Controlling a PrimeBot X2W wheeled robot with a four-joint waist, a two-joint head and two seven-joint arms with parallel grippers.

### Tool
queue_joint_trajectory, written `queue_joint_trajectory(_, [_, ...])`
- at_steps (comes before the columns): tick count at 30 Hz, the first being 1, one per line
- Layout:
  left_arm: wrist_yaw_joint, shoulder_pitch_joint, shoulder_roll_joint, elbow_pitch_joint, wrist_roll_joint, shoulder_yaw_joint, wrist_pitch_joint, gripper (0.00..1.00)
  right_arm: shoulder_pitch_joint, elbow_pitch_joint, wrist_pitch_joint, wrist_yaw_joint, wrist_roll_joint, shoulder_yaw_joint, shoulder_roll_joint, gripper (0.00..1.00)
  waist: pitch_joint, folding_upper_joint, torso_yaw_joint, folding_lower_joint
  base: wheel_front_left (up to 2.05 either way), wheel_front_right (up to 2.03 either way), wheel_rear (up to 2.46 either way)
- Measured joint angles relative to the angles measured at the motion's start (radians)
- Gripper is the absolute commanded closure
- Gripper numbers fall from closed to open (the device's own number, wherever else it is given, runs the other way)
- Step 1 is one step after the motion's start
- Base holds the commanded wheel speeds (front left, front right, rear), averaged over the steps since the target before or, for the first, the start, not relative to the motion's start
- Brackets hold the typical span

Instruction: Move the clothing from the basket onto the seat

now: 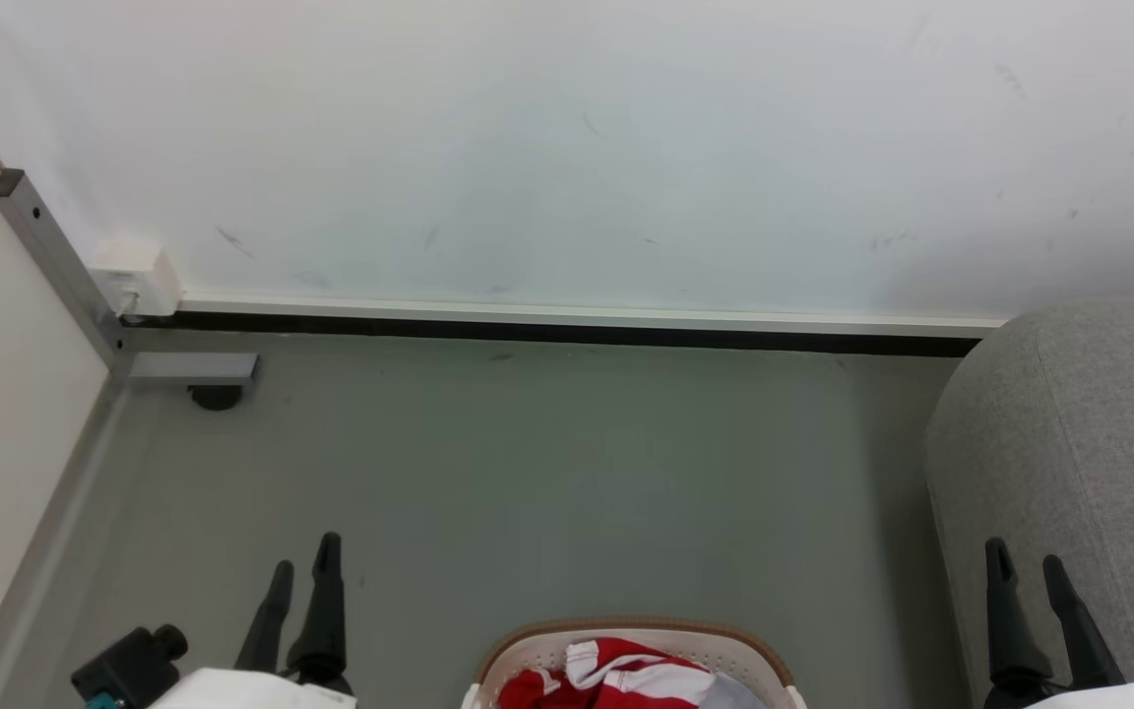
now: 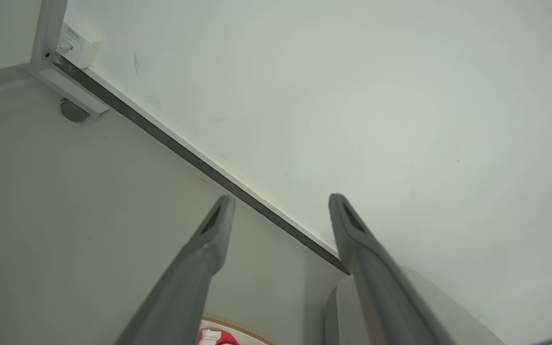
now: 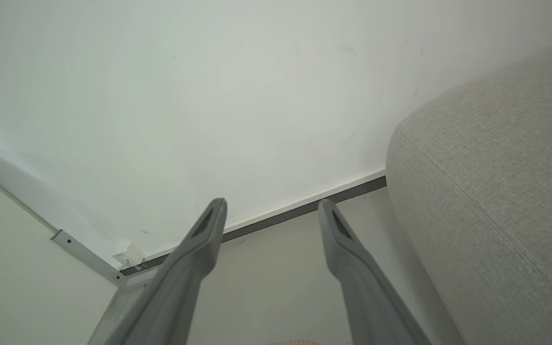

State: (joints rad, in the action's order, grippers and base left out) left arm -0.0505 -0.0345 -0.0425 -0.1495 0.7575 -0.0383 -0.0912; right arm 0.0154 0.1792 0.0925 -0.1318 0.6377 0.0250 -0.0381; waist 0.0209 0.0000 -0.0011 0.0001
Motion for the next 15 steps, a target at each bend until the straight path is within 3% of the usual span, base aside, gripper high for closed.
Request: queue_joint_trajectory(15, [0.025,0.013,-0.001,0.02,-0.207,-0.026,-0.044,0.0,-0.018,0.007,0.042,0.0,-0.173,0.008,-0.002,0.0,0.0,0.0,-0.004,0.0001,0.0,0.0,0.0])
